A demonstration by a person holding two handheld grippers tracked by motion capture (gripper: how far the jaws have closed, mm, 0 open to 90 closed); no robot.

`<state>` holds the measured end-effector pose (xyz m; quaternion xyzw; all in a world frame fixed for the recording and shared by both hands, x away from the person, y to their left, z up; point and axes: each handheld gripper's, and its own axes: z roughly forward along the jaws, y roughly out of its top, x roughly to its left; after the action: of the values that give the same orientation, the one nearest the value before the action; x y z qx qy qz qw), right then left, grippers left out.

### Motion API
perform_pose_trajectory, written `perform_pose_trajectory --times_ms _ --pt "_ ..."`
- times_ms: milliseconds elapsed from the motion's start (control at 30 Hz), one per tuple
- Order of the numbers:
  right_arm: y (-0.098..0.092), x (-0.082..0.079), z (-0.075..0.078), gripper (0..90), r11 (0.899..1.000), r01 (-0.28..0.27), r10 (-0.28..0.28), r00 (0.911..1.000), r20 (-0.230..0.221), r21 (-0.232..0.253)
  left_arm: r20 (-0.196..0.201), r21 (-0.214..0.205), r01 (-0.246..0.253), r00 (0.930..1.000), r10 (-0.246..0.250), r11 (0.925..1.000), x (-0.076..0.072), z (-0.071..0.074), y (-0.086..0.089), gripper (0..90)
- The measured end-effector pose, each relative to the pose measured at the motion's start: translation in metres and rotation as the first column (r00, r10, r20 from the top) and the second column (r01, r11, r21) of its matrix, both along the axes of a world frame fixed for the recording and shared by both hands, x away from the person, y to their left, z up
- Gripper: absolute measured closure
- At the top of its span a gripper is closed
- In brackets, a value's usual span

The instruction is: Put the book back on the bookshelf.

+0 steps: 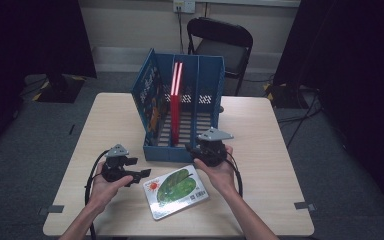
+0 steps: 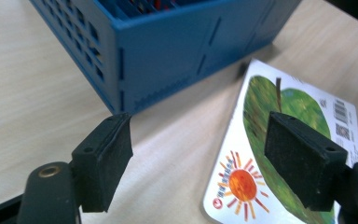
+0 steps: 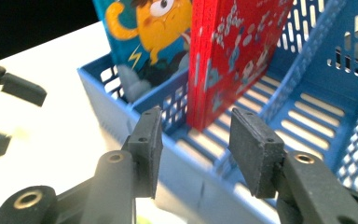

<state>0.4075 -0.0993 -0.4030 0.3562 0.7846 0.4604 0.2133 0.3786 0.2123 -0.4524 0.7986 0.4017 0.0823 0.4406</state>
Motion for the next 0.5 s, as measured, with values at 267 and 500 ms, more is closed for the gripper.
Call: perform_pose_trajectory --times_ms 267,500 --pt "-0.027 -0.035 -0.022 55.4 0.997 -0.057 0.054 0.9961 -0.069 -0.055 -0.011 0.022 0.057 0.9983 -0.056 0.9982 -0.013 0.008 -0.011 33.9" --pt "-0.029 -0.042 -0.056 53.8 0.993 -0.096 0.085 0.9841 -0.156 -0.066 -0.106 0.040 0.093 0.9904 -0.088 0.9949 -0.027 -0.009 -0.006 50.4"
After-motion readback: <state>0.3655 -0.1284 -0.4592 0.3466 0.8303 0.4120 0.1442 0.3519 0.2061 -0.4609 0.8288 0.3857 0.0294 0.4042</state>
